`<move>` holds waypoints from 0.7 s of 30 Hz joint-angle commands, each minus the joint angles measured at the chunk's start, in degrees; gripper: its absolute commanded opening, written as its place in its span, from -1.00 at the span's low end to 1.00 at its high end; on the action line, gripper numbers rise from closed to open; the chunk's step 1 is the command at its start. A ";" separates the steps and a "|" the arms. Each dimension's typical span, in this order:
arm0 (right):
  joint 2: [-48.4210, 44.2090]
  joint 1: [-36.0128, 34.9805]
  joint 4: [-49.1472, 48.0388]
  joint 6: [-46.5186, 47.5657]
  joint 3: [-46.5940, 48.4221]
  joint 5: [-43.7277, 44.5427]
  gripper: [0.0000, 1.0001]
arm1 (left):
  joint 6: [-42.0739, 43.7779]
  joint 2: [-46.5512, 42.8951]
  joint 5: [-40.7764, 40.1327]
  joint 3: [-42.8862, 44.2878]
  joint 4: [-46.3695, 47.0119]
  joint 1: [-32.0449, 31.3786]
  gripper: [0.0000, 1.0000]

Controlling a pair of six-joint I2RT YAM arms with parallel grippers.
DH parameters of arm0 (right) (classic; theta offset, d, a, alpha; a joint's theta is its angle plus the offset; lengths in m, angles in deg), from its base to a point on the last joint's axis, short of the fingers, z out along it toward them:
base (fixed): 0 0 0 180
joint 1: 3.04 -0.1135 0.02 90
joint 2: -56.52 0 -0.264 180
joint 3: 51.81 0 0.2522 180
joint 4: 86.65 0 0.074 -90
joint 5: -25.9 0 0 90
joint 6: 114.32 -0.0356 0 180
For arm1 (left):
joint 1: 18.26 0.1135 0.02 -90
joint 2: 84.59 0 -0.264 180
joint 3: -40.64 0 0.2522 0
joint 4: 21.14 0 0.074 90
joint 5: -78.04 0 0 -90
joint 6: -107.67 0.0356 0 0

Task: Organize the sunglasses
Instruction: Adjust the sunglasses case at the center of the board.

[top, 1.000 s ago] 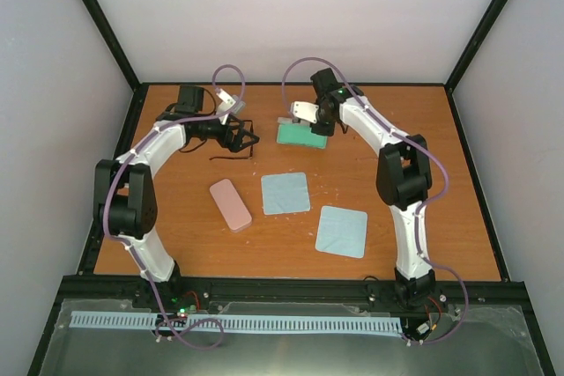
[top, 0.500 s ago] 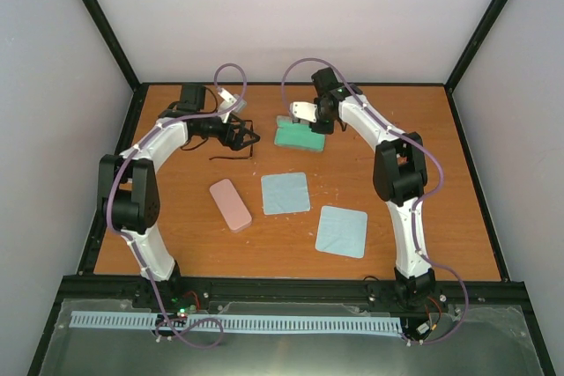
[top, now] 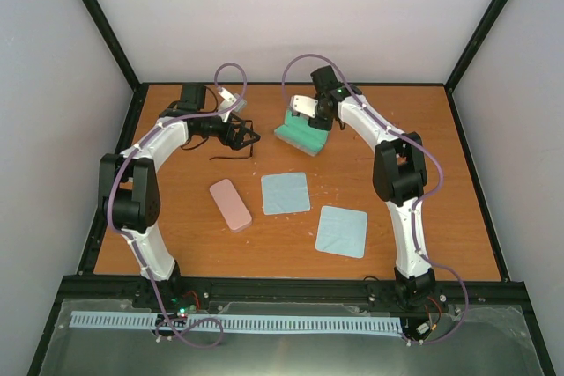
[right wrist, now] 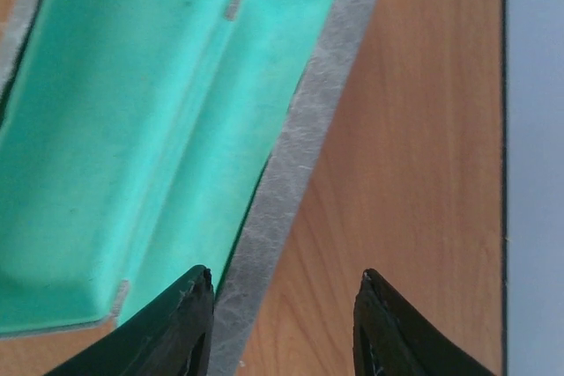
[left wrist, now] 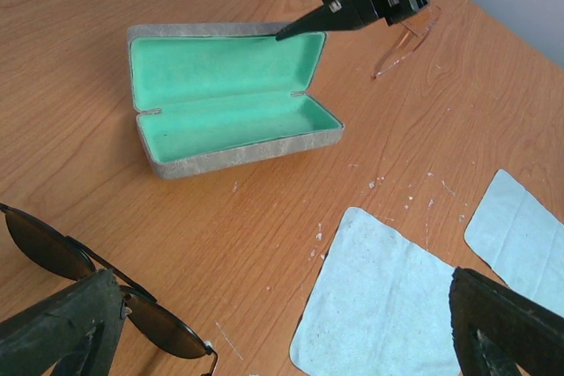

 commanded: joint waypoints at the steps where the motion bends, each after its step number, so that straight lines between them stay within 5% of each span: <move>1: -2.90 0.11 -5.60 -3.81 0.77 4.88 -0.09 | 0.99 0.04 0.34 1.33 0.31 0.35 0.99; 11: -18.80 -0.24 -15.31 -14.67 -11.48 3.61 -0.04 | 6.38 -0.49 -5.66 -2.12 0.84 -2.20 0.84; 14: -22.13 -1.19 -16.18 -17.34 -16.96 2.73 -0.30 | 5.64 -0.39 -5.58 -3.15 1.71 -2.85 0.78; 17: -22.04 -2.26 -16.59 -21.74 -20.59 1.89 -0.85 | 4.74 -0.15 -5.25 -3.56 2.26 -3.16 0.78; 21: -18.34 -3.59 -17.92 -26.60 -20.56 -0.03 -0.94 | 3.73 -0.30 -5.43 -3.57 3.00 -3.26 0.78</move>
